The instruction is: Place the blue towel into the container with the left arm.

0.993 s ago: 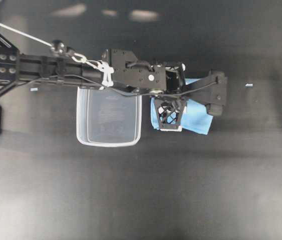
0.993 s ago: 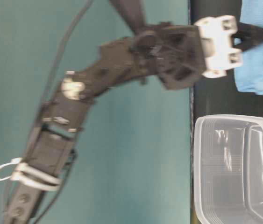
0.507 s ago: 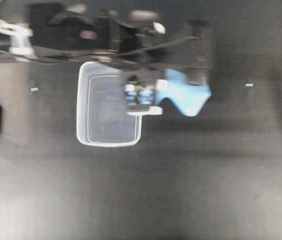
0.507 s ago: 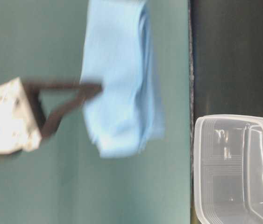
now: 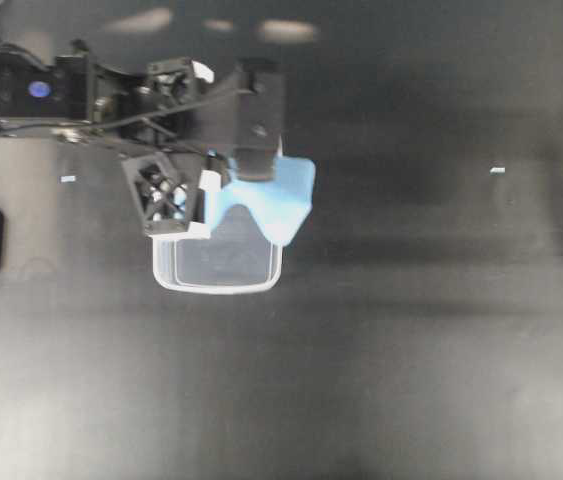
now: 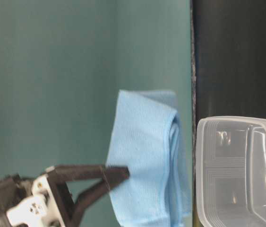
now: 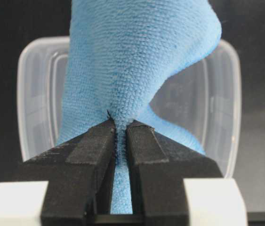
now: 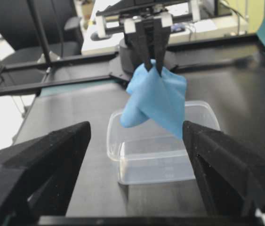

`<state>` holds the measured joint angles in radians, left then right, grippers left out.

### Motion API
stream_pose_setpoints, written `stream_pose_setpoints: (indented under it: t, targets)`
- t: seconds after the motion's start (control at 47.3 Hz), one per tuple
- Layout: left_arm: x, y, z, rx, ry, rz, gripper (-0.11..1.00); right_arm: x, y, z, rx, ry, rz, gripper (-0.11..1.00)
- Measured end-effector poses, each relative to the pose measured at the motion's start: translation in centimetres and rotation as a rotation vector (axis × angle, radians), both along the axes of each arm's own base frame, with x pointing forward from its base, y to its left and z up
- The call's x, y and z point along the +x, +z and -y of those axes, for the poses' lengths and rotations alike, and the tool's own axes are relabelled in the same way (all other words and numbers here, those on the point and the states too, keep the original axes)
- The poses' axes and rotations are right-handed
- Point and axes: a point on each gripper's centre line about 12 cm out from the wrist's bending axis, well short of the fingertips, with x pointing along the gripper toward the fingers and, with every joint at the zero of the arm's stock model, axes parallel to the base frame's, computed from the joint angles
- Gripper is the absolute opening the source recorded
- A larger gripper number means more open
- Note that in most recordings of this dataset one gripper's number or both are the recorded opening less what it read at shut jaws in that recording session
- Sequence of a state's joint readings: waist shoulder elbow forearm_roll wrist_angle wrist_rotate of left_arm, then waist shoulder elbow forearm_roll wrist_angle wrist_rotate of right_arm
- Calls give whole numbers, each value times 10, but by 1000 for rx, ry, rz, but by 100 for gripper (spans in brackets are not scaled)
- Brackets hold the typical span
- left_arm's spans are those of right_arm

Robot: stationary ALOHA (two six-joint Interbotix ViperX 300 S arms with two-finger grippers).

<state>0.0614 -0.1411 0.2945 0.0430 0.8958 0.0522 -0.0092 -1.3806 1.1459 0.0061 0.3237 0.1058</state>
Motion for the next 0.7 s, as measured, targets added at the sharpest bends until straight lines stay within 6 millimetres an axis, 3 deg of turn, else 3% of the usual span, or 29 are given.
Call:
stream_pose_setpoints:
  t: [0.19, 0.57, 0.613, 0.697]
  targets:
    - [-13, -9, -7, -1, 21, -12, 5, 0, 1, 0, 1, -1, 11, 76]
    - [-14, -17, -7, -21, 54, -22, 6, 0, 4, 0, 0, -2, 34, 76]
    - [-14, -18, -7, -27, 66, -24, 10, 0, 4, 0, 3, -2, 37, 76]
    - [-14, -19, -7, -39, 88, -21, 32, 0, 5, 0, 3, -2, 43, 76]
